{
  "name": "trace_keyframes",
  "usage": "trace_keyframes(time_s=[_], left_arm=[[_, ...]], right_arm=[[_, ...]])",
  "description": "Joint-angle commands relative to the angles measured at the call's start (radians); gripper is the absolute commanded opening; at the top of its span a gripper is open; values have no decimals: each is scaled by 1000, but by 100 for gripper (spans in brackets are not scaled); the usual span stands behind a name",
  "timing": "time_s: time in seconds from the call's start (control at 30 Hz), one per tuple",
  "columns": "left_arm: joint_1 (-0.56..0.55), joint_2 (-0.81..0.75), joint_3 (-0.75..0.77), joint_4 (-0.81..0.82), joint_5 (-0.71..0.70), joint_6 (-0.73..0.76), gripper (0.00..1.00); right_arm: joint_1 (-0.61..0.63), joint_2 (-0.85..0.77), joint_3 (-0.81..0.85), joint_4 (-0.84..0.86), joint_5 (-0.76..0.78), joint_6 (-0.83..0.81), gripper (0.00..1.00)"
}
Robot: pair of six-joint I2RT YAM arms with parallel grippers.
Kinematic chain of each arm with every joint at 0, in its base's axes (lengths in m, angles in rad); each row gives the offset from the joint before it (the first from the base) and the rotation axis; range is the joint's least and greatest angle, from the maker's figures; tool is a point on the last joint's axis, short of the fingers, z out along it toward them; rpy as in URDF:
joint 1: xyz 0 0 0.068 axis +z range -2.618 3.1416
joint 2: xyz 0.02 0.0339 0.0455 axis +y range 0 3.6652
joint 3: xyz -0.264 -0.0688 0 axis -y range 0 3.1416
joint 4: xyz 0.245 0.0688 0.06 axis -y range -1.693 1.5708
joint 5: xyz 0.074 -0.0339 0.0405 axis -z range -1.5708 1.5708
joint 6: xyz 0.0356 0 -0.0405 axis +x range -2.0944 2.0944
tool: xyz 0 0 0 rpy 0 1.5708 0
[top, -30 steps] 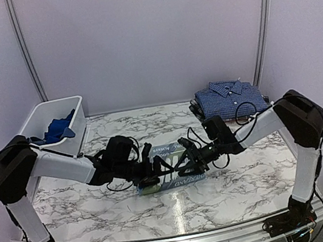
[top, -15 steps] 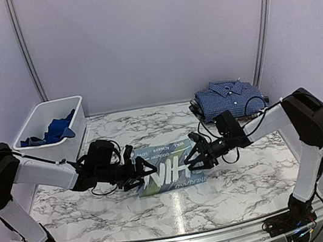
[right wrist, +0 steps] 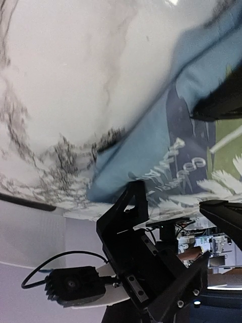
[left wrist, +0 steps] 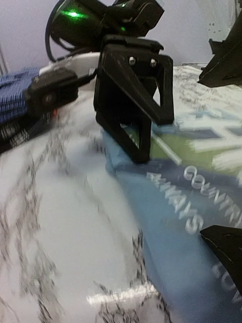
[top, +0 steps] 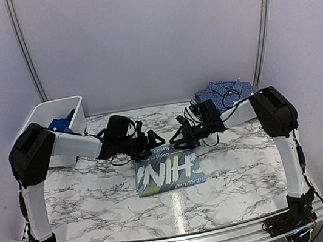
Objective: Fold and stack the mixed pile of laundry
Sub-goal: Smooth out the square-folded T-shirt at the center of the board.
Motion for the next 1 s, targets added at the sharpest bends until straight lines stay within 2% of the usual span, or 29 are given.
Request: trace_keyframes(time_s=[0.0, 0.17, 0.33, 0.43, 0.5, 0.57, 0.7, 0.87, 0.97], left_arm=[[62, 111, 9, -15, -25, -9, 99], [126, 91, -124, 26, -54, -42, 99], [115, -100, -215, 7, -92, 88, 99], [63, -235, -184, -181, -231, 263, 99], [-3, -273, -132, -329, -342, 397, 99], [-83, -293, -97, -400, -422, 509, 99], [-227, -273, -51, -425, -517, 655, 98], [-362, -139, 56, -444, -529, 851, 83], [-411, -40, 127, -448, -539, 923, 77]], right_arm=[[-54, 119, 67, 31, 14, 12, 51], [-70, 139, 27, 38, -5, 5, 50], [-71, -36, 6, -33, -13, -35, 50], [-71, -179, -17, -140, 13, -93, 50], [-73, -262, -49, -236, 43, -153, 50], [-77, -337, -107, -294, 67, -187, 50], [-110, -482, -273, -312, 92, -174, 50], [-168, -609, -445, -296, 101, -139, 51], [-176, -646, -513, -285, 102, -129, 51]])
